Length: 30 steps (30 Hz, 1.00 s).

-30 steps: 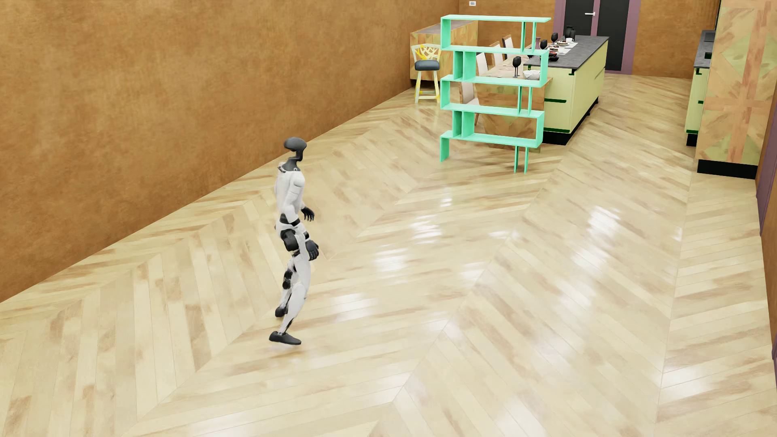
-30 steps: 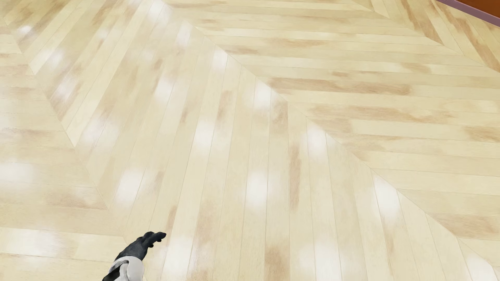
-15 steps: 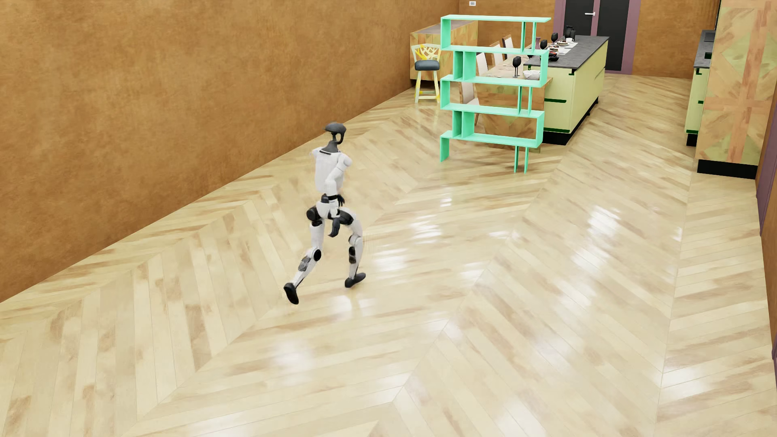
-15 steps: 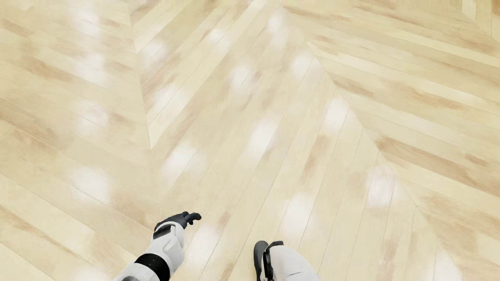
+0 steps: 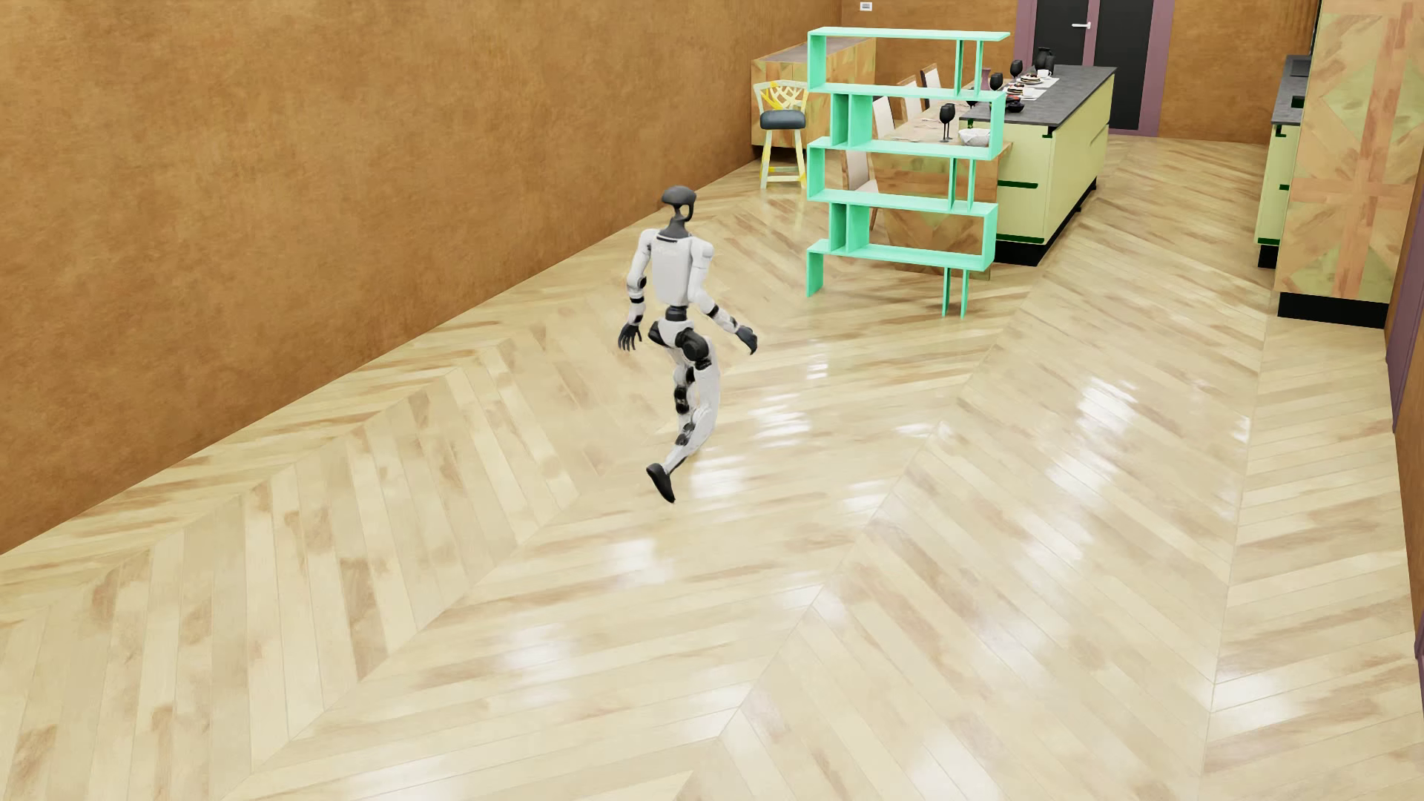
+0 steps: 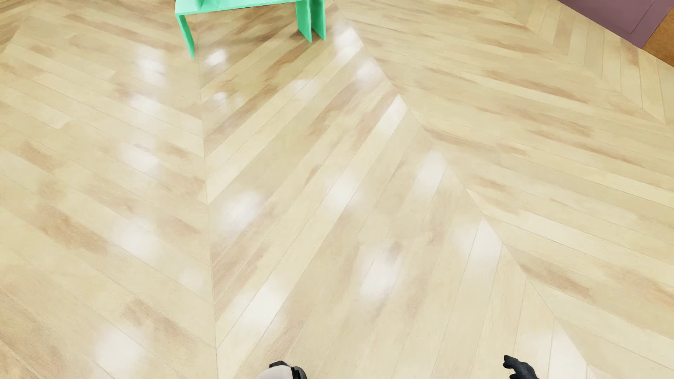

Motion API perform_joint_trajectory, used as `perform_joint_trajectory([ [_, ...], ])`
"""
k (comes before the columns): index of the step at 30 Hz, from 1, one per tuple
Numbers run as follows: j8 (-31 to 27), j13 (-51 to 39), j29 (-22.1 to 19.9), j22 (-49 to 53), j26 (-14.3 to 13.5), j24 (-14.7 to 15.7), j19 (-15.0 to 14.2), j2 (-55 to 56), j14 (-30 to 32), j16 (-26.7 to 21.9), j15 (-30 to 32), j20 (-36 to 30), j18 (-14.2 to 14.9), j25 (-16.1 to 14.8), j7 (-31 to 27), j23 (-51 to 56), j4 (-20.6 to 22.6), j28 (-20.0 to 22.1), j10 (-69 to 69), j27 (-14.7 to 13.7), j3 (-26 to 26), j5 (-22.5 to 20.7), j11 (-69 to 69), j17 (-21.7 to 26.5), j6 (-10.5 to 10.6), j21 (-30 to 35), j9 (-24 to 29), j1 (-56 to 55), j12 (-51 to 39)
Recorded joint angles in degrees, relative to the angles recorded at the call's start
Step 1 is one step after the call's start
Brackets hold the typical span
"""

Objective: Go to the green shelves

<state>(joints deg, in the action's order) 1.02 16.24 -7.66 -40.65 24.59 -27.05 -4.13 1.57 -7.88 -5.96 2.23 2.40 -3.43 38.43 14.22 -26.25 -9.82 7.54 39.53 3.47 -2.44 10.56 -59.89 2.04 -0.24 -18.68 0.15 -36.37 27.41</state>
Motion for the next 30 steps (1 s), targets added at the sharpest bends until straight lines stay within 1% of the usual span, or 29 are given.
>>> perform_joint_trajectory([
  [1, 0.92, 0.35, 1.01, -1.67, -0.45, -1.51, 1.46, 6.70, -4.16, -0.12, 2.44, -3.40, 0.24, 0.14, 0.87, -1.49, 1.97, -1.79, 0.93, 0.69, 0.65, 3.32, -10.00, -0.27, -0.82, 0.76, 0.39, 3.65, -5.47],
  [2, 0.83, 0.35, 4.07, -3.13, -1.70, -3.64, 3.95, 13.53, -6.88, -0.73, -2.71, -7.82, 0.44, 1.90, 1.22, -3.79, 4.20, -3.68, -0.27, 1.35, 1.74, 3.95, -16.13, 0.32, -1.59, 2.76, 0.64, 7.90, -11.32],
  [3, 2.23, 0.52, 7.19, -4.36, -3.19, -6.19, 4.89, 19.54, -8.59, -1.68, -6.93, -12.47, 0.75, 4.29, 0.62, -6.40, 6.51, -4.97, -3.07, 2.20, 2.86, 3.80, -17.60, 0.53, -2.14, 4.43, 0.70, 12.66, -17.56],
  [4, 4.58, 0.54, 8.72, -5.14, -4.22, -8.72, 3.89, 24.46, -9.84, -2.16, -11.06, -17.05, 1.11, 6.20, -0.59, -9.14, 8.65, -5.75, -6.66, 3.87, 3.86, 3.19, -14.72, -0.31, -2.44, 4.81, 0.60, 17.62, -24.05],
  [6, 7.47, 1.46, 8.08, -3.95, -6.56, -12.04, 1.80, 32.44, -13.03, -2.24, -14.33, -24.41, 1.71, 6.79, -3.38, -13.02, 11.60, -7.18, -12.36, 6.32, 5.81, 0.57, 0.16, -2.44, -2.27, 1.56, 0.16, 26.52, -36.40],
  [7, 6.36, 1.87, 7.13, -1.17, -8.08, -12.70, -0.14, 35.11, -15.38, -2.26, -13.57, -26.77, 2.11, 6.17, -5.26, -13.85, 12.31, -7.26, -13.41, 6.79, 6.91, -1.61, 11.77, -3.47, -1.98, -0.31, -0.14, 29.87, -41.67],
  [8, 3.86, 2.59, 6.59, 2.56, -9.73, -12.68, -0.97, 36.29, -17.81, -2.39, -11.91, -28.34, 2.61, 5.39, -7.60, -14.10, 12.40, -6.37, -14.25, 6.70, 8.04, -3.88, 25.90, -4.49, -1.66, -1.89, -0.47, 33.05, -46.14],
  [9, 2.05, 3.64, 6.62, 6.62, -11.39, -11.92, -0.92, 36.02, -20.01, -2.57, -9.79, -29.24, 3.18, 4.79, -9.87, -14.17, 12.10, -4.47, -15.39, 6.57, 9.04, -4.99, 40.26, -5.42, -1.41, -3.13, -0.76, 36.55, -49.42],
  [10, 3.47, 4.86, 7.19, 10.54, -12.87, -10.58, -0.88, 35.91, -21.59, -2.87, -9.66, -29.62, 3.94, 4.68, -11.45, -14.44, 11.69, -2.06, -15.88, 6.81, 9.77, -4.55, 48.31, -5.99, -1.34, -3.98, -0.89, 40.36, -51.19],
  [11, 8.28, 5.85, 8.18, 14.13, -13.85, -9.25, 0.84, 35.66, -21.29, -3.64, -10.06, -29.65, 4.87, 5.24, -12.04, -15.10, 11.02, 0.05, -14.57, 7.40, 10.19, -3.33, 48.24, -6.23, -1.43, -4.15, -0.89, 43.72, -51.36],
  [12, 12.15, 6.37, 9.28, 17.34, -14.07, -8.57, 5.39, 35.99, -17.63, -5.02, -7.81, -29.46, 5.62, 6.45, -12.16, -16.21, 9.74, 1.32, -10.51, 8.08, 10.48, -2.58, 41.07, -6.27, -1.43, -3.60, -0.73, 45.61, -49.95],
  [13, 12.14, 6.42, 10.28, 20.03, -13.47, -8.48, 9.57, 36.92, -9.96, -6.78, -6.45, -28.91, 5.87, 8.03, -12.15, -17.70, 7.63, 1.81, -3.04, 8.65, 10.78, -3.15, 32.07, -6.27, -1.14, -2.52, -0.36, 45.42, -47.05],
  [14, 12.15, 5.99, 11.28, 21.79, -12.15, -8.17, 11.38, 36.44, 1.59, -8.20, -9.61, -27.71, 7.60, 9.77, -12.24, -19.20, 5.38, 2.03, 8.32, 8.93, 10.80, -4.18, 24.47, -6.06, -0.72, -1.16, 0.14, 42.28, -42.83],
  [15, 12.38, 5.16, 12.44, 21.90, -10.19, -7.07, 11.19, 34.30, 11.30, -8.85, -14.94, -26.03, 9.71, 11.45, -11.62, -20.19, 2.60, 2.14, 21.59, 8.70, 10.46, -5.58, 20.30, -5.54, -0.18, 0.38, 0.66, 36.59, -38.10],
  [16, 12.59, 4.03, 13.29, 19.78, -7.66, -5.53, 10.56, 30.90, 13.17, -8.87, -19.09, -24.61, 8.32, 12.70, -11.18, -20.33, -0.21, 1.69, 32.56, 7.75, 9.65, -7.43, 19.25, -4.93, 0.52, 1.81, 1.10, 29.31, -34.04],
  [17, 12.31, 2.70, 13.20, 15.42, -4.66, -4.39, 10.04, 26.73, 8.59, -8.55, -22.09, -23.99, 3.86, 13.22, -11.14, -19.66, -1.32, 0.44, 39.30, 6.34, 8.44, -9.36, 20.36, -4.24, 1.20, 2.71, 1.33, 21.51, -30.97],
  [18, 11.31, 1.23, 12.27, 9.61, -1.50, -4.32, 9.40, 22.26, 4.77, -8.33, -24.41, -24.38, 1.31, 13.19, -9.89, -18.62, -2.04, -1.61, 40.82, 4.92, 7.09, -11.05, 22.42, -3.56, 1.62, 3.19, 1.29, 14.33, -28.35],
  [19, 9.82, -0.32, 11.26, 3.56, 1.11, -5.42, 8.81, 17.91, 2.22, -8.63, -26.52, -25.87, 0.07, 13.19, -7.93, -17.58, -2.00, -4.63, 37.56, 3.61, 5.76, -12.46, 24.18, -2.92, 1.76, 3.89, 1.09, 8.31, -25.50],
  [20, 8.79, -1.92, 10.80, -1.46, 2.25, -7.26, 8.57, 14.02, 0.02, -9.68, -28.87, -28.11, -0.11, 13.50, -6.06, -16.49, -1.37, -8.98, 30.60, 2.18, 4.54, -13.40, 24.74, -2.28, 1.68, 5.32, 0.81, 3.53, -22.04],
  [21, 8.35, -3.51, 10.95, -4.26, 1.87, -8.93, 8.71, 10.59, -0.73, -11.17, -31.71, -29.87, 0.13, 13.81, -4.24, -15.04, -0.94, -14.22, 20.60, 0.25, 3.51, -13.96, 24.04, -1.47, 1.51, 7.46, 0.49, -0.01, -17.74],
  [22, 8.03, -4.63, 11.32, -4.83, 0.62, -9.34, 9.02, 7.33, -0.05, -12.48, -35.05, -29.38, 1.46, 13.62, -2.94, -12.93, -0.55, -18.66, 7.77, -2.68, 2.72, -14.46, 22.59, -0.34, 1.39, 9.88, 0.12, -2.04, -12.77],
  [23, 7.55, -5.37, 11.29, -3.63, -0.72, -8.14, 9.20, 3.87, 1.90, -13.20, -38.37, -25.73, 4.40, 12.81, -2.64, -10.22, 0.13, -20.71, -6.63, -5.80, 2.15, -14.86, 21.01, 0.84, 1.38, 12.51, -0.31, -2.54, -6.83],
  [24, 7.19, -5.51, 10.97, -1.56, -1.49, -6.03, 8.97, 0.59, 4.11, -12.70, -40.75, -20.03, 8.25, 11.39, -2.42, -7.18, 0.20, -20.02, -18.13, -8.56, 1.75, -14.76, 18.32, 2.19, 1.54, 14.87, -0.73, -2.08, -0.49],
  [25, 6.90, -5.24, 10.67, 0.41, -1.85, -4.12, 8.05, -1.16, 9.48, -10.82, -40.15, -14.37, 6.10, 9.36, -0.46, -4.10, -0.61, -17.24, -20.46, -10.40, 1.46, -13.63, 12.27, 3.68, 1.77, 16.27, -0.94, -2.16, 5.02],
  [26, 5.79, -4.79, 10.14, 1.19, -1.77, -3.17, 5.50, -0.17, 17.78, -8.30, -34.33, -10.39, 0.49, 6.90, 0.31, -1.34, -1.36, -13.51, -13.24, -10.79, 1.08, -11.59, 2.20, 4.68, 1.67, 15.97, -0.69, -3.93, 8.25],
  [27, 3.82, -4.23, 7.99, 0.18, -0.83, -3.44, -1.28, 3.19, 15.49, -6.30, -23.58, -8.48, -3.63, 4.45, -0.12, 0.40, -1.54, -10.22, -3.11, -9.51, 0.69, -9.86, -9.40, 4.04, 1.13, 13.52, -0.05, -5.87, 8.17],
  [28, 2.42, -3.77, 3.13, -2.00, 0.99, -4.89, -8.30, 7.51, 10.66, -5.55, -14.73, -8.08, -3.41, 2.61, -0.50, 0.32, -1.90, -8.78, 4.46, -6.95, 0.29, -8.77, -19.30, 1.44, 0.47, 9.70, 0.71, -6.76, 5.13],
  [29, 3.47, -3.90, -3.14, -3.83, 2.58, -7.44, -9.60, 11.74, 7.29, -5.56, -12.98, -8.69, -2.58, 1.79, -1.07, -1.55, -1.63, -9.43, 7.39, -3.88, 0.00, -6.31, -25.73, -1.49, -0.11, 6.37, 1.34, -6.06, 0.10],
  [30, 5.39, -4.64, -7.18, -3.75, 2.84, -10.58, -8.09, 15.68, 5.78, -5.68, -16.10, -9.73, -1.64, 2.07, -1.97, -4.77, -0.45, -10.29, 6.35, -1.33, 0.12, -3.17, -28.41, -3.02, -0.58, 5.12, 1.72, -4.10, -5.66],
])
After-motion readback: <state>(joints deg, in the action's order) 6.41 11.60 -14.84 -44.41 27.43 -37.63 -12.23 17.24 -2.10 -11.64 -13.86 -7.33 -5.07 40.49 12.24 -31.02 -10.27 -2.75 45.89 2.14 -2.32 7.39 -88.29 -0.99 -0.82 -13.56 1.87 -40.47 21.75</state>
